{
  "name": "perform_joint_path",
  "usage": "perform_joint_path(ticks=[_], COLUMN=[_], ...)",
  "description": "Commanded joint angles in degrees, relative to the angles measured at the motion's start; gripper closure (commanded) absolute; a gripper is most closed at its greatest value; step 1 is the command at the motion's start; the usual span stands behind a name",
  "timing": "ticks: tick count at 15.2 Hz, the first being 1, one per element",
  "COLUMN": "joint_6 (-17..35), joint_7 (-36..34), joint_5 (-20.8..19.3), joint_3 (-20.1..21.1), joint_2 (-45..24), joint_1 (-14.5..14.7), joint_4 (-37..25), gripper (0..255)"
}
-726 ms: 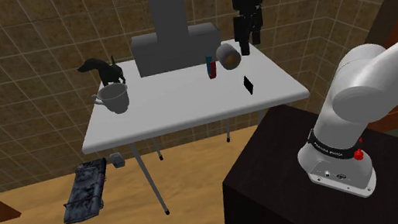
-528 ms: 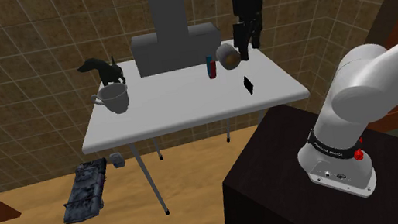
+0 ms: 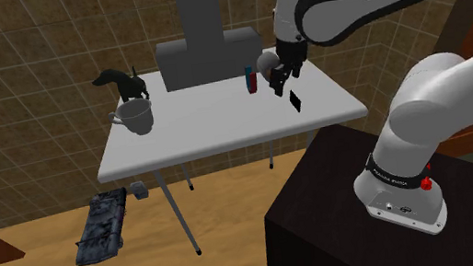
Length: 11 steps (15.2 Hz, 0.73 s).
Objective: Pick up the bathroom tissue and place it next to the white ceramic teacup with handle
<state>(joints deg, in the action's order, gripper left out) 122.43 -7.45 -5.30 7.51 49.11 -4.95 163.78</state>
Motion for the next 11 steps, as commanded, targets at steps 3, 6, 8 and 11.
perform_joint_path(ticks=[3, 6, 8, 11], joint_6=[19.0, 34.6, 45.3, 61.7], joint_7=[-9.0, -18.8, -27.8, -42.4], joint_5=[-5.9, -13.4, -20.3, -27.6], joint_3=[6.1, 14.6, 25.3, 51.0], joint_2=[-3.3, -8.9, -12.4, -10.5], joint_1=[-6.1, -16.8, -29.9, -58.6], joint_4=[6.9, 9.5, 9.7, 8.0], gripper=[0, 0, 0, 0])
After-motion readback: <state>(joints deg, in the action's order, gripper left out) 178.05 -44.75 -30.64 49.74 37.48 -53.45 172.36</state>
